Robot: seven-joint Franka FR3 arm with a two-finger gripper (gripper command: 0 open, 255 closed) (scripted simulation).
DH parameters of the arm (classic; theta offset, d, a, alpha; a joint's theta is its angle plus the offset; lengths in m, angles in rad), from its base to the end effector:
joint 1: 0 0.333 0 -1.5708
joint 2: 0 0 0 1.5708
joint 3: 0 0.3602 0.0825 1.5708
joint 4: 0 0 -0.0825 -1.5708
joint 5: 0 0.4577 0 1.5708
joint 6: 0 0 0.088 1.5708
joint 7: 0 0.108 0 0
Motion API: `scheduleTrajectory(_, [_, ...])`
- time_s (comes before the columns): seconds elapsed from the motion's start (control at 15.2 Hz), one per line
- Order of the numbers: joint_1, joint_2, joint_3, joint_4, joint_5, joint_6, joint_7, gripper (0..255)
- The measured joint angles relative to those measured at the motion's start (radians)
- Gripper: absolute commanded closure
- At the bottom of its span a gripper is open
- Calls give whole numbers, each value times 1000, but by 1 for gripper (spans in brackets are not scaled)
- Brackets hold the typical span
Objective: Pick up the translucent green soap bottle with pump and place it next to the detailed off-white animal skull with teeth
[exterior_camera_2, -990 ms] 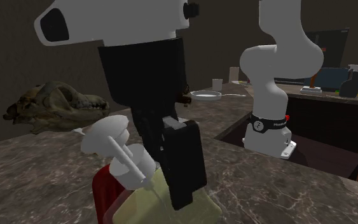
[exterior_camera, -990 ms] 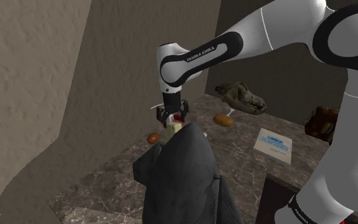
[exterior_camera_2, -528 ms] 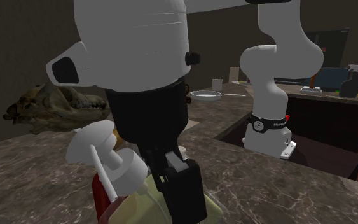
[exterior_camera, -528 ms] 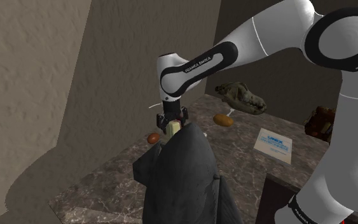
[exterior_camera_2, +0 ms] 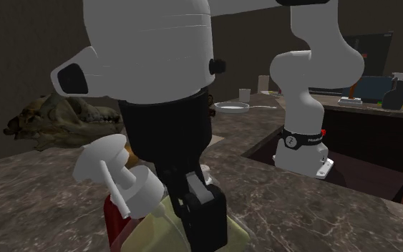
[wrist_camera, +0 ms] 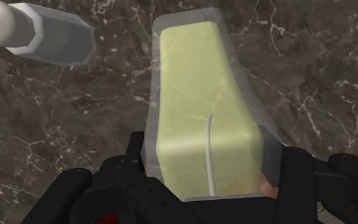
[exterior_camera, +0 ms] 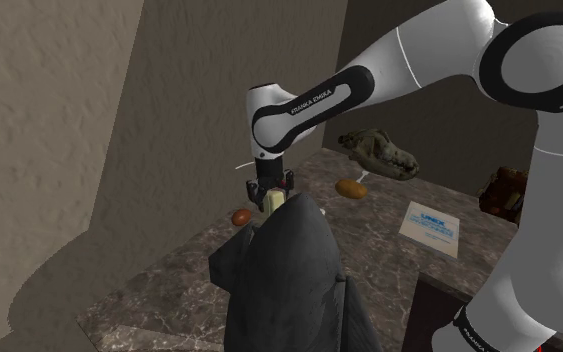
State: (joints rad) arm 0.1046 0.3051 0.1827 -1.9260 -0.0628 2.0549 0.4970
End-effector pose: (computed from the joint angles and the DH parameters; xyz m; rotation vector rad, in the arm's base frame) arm 0.6418 0.1812 0.3176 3.0567 -0.2748 -0.2434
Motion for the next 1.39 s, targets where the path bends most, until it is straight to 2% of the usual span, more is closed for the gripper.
scheduleTrajectory(0.66, [0,-1,0,2,0,-7,0,255])
scheduleTrajectory(1.39, [-5,-62,2,59,14,-129,-11,255])
